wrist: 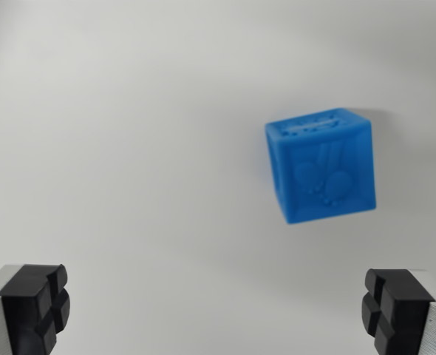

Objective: Stack cube

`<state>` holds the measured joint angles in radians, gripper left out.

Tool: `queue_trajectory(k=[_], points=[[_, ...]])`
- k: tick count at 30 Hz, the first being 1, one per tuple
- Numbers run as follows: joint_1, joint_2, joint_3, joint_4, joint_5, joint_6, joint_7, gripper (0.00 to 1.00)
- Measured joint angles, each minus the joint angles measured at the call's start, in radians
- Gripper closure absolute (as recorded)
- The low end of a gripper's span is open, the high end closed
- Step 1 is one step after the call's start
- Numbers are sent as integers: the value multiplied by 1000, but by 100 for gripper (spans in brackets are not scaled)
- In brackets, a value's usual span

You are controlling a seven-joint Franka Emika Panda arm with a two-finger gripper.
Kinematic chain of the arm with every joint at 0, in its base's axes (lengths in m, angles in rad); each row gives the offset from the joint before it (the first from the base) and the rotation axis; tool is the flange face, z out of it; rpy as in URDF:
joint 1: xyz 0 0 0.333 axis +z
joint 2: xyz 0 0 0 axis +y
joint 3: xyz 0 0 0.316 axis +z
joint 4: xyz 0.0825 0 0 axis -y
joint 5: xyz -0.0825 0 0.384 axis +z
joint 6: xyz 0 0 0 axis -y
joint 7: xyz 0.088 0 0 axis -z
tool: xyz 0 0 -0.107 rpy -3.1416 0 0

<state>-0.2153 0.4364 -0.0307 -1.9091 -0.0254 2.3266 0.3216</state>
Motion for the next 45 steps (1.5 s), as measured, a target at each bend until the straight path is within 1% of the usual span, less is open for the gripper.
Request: queue_trajectory(k=[7,13,22,26,29,33,38,45], points=[[-30,58,6,25,5,37,-89,0],[-57,110,13,52,8,66,-162,0],[-106,203,31,109,10,106,-286,0],[-124,239,37,134,10,118,-327,0],[-127,259,38,140,10,132,-332,0],[-127,297,41,149,10,161,-333,0],[-127,336,41,160,10,187,-333,0],[-127,366,41,172,10,206,-333,0]])
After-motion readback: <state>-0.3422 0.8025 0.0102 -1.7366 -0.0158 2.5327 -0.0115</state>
